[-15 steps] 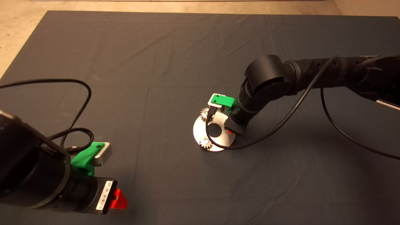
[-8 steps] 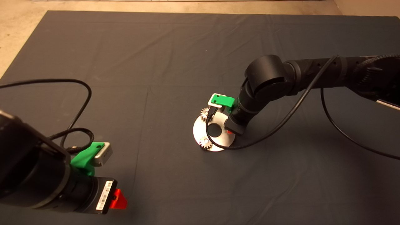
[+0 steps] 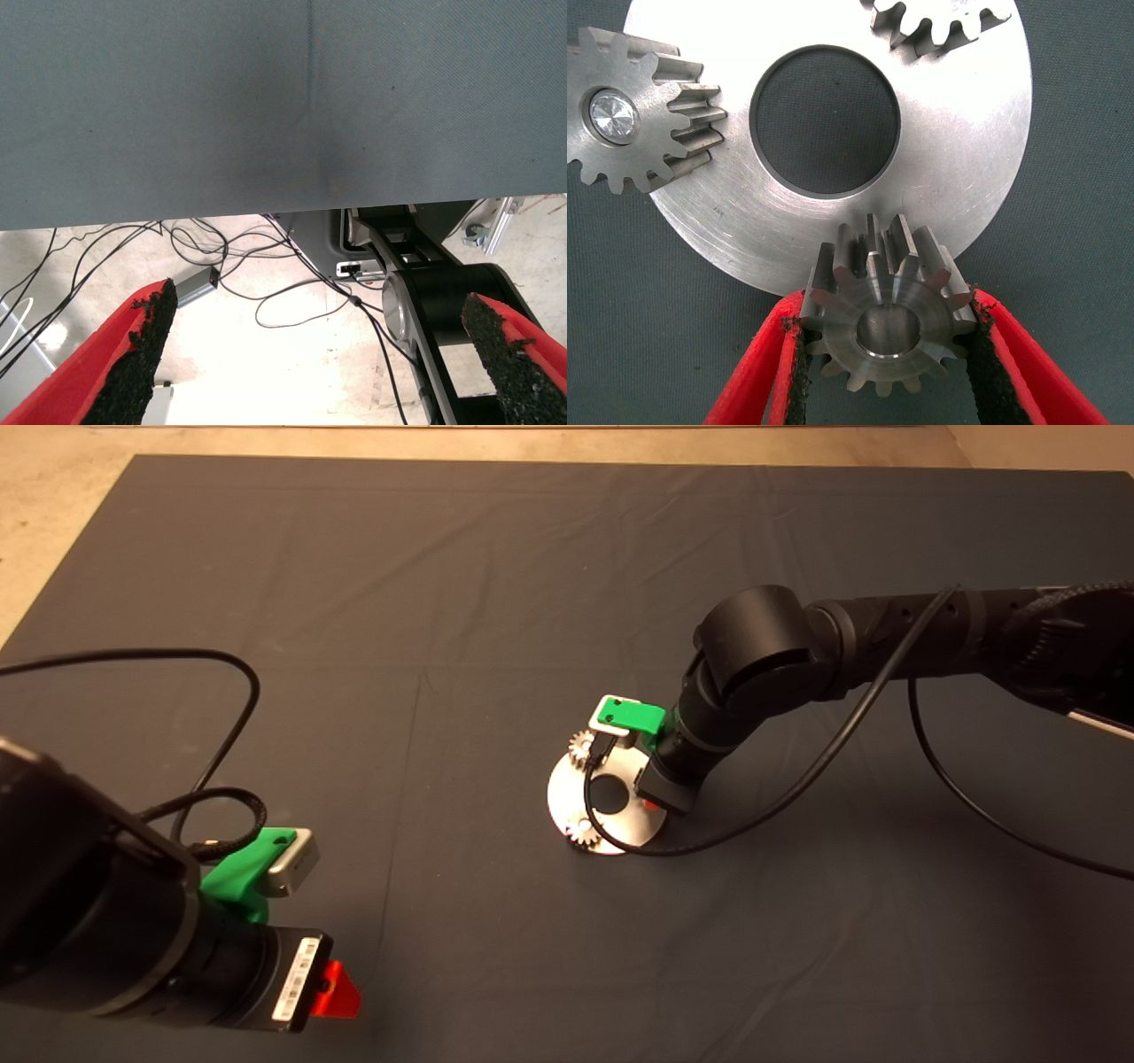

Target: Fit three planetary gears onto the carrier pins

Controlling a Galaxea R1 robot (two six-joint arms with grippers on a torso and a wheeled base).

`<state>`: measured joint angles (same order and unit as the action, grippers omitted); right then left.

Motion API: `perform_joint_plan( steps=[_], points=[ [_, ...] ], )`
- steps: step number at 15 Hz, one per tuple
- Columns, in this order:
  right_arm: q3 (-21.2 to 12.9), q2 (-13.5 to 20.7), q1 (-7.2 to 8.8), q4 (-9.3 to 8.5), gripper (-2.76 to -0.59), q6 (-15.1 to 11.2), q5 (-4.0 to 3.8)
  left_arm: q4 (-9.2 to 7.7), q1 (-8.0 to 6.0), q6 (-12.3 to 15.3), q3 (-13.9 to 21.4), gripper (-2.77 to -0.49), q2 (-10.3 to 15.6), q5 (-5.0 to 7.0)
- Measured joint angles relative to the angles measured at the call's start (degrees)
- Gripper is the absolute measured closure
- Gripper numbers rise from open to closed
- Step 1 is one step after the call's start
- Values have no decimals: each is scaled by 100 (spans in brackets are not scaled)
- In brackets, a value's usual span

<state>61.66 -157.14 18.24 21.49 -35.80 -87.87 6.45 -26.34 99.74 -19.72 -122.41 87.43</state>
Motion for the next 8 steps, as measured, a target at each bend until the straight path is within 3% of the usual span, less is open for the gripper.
perform_joint_plan(
  steps=[8],
  points=[
    [0,0,1,-2,-105,2,2,0,0,0,0,-230,0,0]
  ],
)
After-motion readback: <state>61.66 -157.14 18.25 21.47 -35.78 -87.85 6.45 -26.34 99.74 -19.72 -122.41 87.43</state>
